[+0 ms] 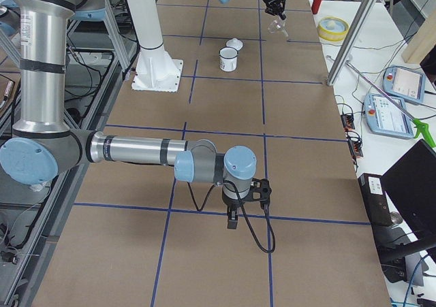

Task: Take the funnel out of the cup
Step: 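Lift the clear funnel out of the mug and carry it farther away, then set the clear funnel on the table and open the left gripper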

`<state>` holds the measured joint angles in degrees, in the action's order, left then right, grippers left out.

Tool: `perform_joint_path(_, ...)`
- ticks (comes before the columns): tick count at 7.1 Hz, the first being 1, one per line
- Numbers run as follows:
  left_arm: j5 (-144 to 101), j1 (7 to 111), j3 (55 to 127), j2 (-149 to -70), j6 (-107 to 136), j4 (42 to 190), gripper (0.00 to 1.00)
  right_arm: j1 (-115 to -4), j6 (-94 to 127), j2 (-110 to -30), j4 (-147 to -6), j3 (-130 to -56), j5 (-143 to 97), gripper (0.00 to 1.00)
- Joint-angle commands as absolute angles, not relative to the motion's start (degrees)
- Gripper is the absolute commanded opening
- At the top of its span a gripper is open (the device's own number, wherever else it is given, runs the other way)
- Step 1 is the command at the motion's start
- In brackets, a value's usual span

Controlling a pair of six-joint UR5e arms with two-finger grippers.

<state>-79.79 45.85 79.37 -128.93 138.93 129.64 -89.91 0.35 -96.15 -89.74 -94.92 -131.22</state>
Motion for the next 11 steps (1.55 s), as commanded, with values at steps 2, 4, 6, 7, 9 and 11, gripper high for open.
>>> perform_joint_path(2, -72.17, 42.37, 67.70, -126.91, 141.50, 143.68, 0.00, -89.91, 0.35, -96.15, -89.74, -94.92, -131.22, 1.00)
perform_joint_path(4, -72.07, 41.66, 66.71, -126.74, 141.50, 143.79, 0.00, -89.91, 0.35, -96.15, -89.74, -94.92, -131.22, 1.00)
perform_joint_path(6, -72.16, 41.66, 66.71, -126.74, 140.55, 143.70, 0.19, -89.91, 0.35, -96.15, -89.74, -94.92, -131.22, 1.00)
perform_joint_path(7, -72.16, 41.66, 66.88, -126.74, 136.88, 143.70, 0.68, -89.91, 0.35, -96.15, -89.74, -94.92, -131.22, 1.00)
perform_joint_path(9, -72.86, 42.18, 70.63, -126.56, 128.89, 143.61, 1.00, -89.91, 0.35, -96.15, -89.74, -94.92, -131.22, 1.00)
perform_joint_path(11, -81.43, 42.63, 79.84, -122.20, 118.62, 138.55, 1.00, -89.91, 0.35, -96.15, -89.74, -94.92, -131.22, 1.00)
